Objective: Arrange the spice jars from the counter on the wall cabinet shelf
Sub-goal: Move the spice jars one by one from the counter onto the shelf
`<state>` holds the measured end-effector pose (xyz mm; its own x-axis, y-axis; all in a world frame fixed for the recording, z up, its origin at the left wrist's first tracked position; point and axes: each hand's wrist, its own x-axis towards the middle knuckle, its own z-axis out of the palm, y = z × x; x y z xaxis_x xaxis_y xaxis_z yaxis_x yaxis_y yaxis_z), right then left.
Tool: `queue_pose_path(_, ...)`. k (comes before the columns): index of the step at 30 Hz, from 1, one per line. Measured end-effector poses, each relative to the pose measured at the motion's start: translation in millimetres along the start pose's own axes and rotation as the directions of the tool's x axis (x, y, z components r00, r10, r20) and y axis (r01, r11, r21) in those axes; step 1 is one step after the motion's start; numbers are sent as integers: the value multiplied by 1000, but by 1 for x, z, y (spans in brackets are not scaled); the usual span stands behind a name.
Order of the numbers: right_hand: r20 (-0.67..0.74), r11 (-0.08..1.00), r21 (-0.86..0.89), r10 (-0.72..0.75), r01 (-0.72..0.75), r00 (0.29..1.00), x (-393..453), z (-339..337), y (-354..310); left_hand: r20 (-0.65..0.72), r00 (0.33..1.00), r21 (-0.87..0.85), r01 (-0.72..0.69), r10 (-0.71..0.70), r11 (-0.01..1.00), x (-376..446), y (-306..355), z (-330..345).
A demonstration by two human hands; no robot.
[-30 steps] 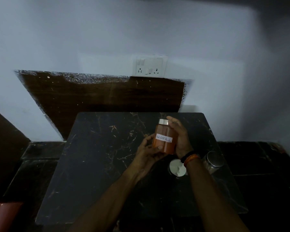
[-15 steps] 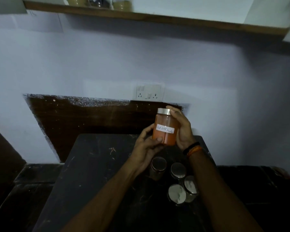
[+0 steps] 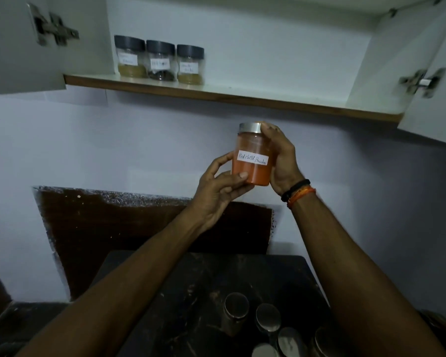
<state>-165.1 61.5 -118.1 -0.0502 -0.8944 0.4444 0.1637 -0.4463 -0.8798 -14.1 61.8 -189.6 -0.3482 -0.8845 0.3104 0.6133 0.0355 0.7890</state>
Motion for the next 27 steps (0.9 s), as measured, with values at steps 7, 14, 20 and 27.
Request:
queue_pose_path(7, 28, 994, -5, -106, 106, 994, 46, 13, -56, 74, 993, 66, -102, 97, 993, 40, 58, 27)
queue_pose_path(14, 61, 985, -33, -166, 168, 984, 84, 24, -97, 118, 977, 108, -193, 180, 975, 75, 102, 48)
queue_pose_path(20, 55, 943, -245, -220, 227, 974, 118, 26, -121, 134, 969, 196, -232, 208, 953, 107, 135, 53)
queue_pose_path(27, 100, 913, -303, -256, 275, 961, 158, 22, -127, 196, 957, 406, -276, 212, 871, 143, 158, 34)
